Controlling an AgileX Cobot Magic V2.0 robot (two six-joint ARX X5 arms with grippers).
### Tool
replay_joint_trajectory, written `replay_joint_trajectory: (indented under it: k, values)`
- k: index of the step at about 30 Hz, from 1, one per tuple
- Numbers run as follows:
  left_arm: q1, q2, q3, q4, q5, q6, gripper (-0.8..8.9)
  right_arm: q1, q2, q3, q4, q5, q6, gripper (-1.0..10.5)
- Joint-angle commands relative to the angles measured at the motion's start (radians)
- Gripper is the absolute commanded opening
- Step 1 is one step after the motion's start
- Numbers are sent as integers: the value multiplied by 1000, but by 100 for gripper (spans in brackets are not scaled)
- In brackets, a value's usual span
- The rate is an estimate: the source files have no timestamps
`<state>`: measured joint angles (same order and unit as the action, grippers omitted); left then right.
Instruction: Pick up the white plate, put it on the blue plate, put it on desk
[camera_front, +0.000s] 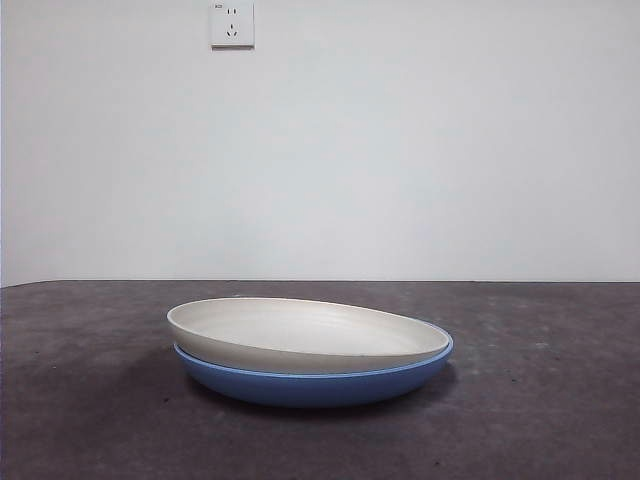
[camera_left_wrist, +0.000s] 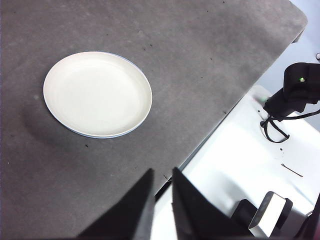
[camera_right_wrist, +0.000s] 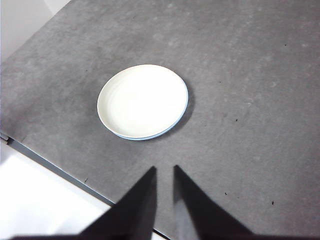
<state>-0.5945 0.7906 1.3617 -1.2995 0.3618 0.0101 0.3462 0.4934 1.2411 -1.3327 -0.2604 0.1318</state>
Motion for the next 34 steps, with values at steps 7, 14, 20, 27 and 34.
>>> replay_joint_trajectory:
  k: [7, 14, 20, 27, 34]
  values:
    - [-8, 5, 12, 11, -3, 8, 25, 5, 6, 18, 13, 0, -9, 20]
    - [-1, 6, 11, 14, -3, 8, 25, 5, 6, 18, 13, 0, -9, 20]
    - [138, -5, 3, 16, -3, 8, 25, 5, 6, 18, 13, 0, -9, 20]
    - [371, -160, -294, 468, -3, 12, 25, 5, 6, 18, 13, 0, -9, 20]
    - [505, -382, -823, 1136, -124, 0, 25, 5, 6, 18, 13, 0, -9, 20]
